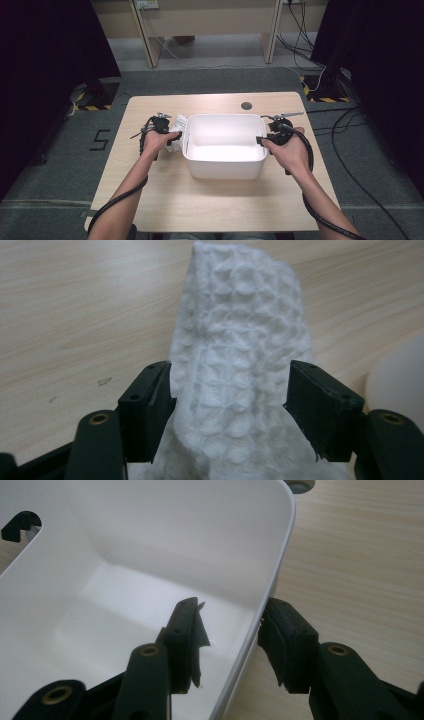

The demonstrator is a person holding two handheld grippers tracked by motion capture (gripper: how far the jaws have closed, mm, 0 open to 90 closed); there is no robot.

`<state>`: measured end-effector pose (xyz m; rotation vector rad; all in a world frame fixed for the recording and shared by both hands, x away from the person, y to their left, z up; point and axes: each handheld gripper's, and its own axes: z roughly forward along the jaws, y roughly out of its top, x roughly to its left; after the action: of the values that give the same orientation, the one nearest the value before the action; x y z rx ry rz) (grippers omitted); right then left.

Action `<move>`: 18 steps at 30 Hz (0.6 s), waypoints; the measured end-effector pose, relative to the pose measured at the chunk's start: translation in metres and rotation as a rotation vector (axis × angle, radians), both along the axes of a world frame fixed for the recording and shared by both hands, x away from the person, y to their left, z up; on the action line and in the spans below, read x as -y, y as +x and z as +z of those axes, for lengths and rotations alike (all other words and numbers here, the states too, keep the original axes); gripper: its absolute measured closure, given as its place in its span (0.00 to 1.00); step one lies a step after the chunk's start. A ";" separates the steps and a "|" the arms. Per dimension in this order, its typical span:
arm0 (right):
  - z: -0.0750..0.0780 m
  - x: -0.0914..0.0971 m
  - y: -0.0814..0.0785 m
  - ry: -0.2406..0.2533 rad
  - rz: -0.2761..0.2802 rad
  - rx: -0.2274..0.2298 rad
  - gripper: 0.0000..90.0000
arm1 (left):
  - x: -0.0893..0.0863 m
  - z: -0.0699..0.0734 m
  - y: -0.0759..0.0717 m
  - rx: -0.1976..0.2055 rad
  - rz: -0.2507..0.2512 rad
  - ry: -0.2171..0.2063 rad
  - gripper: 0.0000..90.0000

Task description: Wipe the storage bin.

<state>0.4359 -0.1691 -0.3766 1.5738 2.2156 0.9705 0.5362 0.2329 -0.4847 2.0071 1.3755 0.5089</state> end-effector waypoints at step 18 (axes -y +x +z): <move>-0.008 -0.003 0.001 -0.029 0.006 -0.017 0.65 | -0.001 -0.020 0.001 -0.063 0.020 -0.062 0.53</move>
<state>0.4369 -0.1663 -0.3846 1.5697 2.2372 0.9256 0.5375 0.2339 -0.5046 1.9759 1.4329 0.4099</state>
